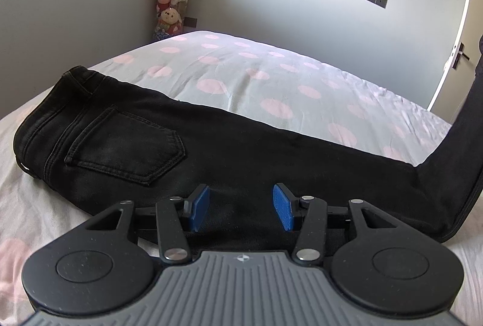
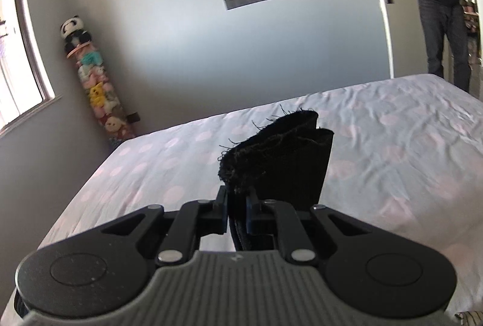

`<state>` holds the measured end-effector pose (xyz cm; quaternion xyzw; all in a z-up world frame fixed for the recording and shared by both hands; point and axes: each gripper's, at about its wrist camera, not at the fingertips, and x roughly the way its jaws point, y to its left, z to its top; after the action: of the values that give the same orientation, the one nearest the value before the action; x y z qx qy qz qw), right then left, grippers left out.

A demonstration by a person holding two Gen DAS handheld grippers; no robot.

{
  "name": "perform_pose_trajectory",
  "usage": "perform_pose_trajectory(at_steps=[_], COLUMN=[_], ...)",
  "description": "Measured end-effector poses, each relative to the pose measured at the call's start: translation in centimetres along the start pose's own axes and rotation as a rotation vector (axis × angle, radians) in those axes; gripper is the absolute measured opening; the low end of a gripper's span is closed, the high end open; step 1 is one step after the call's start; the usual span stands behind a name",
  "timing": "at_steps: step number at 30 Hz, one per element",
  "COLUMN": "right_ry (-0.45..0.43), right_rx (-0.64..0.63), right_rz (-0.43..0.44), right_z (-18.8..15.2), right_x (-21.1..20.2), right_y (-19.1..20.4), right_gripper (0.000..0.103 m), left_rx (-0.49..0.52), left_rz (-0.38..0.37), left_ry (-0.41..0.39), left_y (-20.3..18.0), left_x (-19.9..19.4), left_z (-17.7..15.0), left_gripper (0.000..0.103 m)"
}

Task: Fold clothes
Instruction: 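Lift the leg hem end with the right gripper and open the left gripper, then fold the held leg end over toward the waistband and open the right gripper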

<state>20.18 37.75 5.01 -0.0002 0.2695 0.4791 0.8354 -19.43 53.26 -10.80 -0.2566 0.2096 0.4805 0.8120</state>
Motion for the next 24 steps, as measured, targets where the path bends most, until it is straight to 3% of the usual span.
perform_pose_trajectory(at_steps=[4, 9, 18, 21, 24], right_ry=[0.044, 0.142, 0.399, 0.440, 0.462], right_rx=[-0.083, -0.161, -0.249, -0.256, -0.276], right_rz=[0.045, 0.107, 0.125, 0.145, 0.203], right_z=[-2.4, -7.8, -19.3, -21.1, -19.8], right_x=[1.9, 5.3, 11.1, 11.1, 10.6], right_y=[6.4, 12.2, 15.7, 15.9, 15.9], right_gripper=[0.013, 0.013, 0.014, 0.023, 0.038], left_rx=[-0.050, -0.135, -0.175, -0.169, -0.161], left_rz=[-0.003, -0.011, -0.015, -0.020, -0.019], left_ry=[-0.007, -0.015, 0.000, 0.010, 0.008], left_y=[1.4, 3.6, 5.0, 4.7, 4.5], left_x=[-0.1, 0.1, 1.4, 1.7, 1.6], left_z=[0.4, 1.0, 0.9, 0.9, 1.0], left_gripper=[0.055, 0.055, 0.055, 0.055, 0.056])
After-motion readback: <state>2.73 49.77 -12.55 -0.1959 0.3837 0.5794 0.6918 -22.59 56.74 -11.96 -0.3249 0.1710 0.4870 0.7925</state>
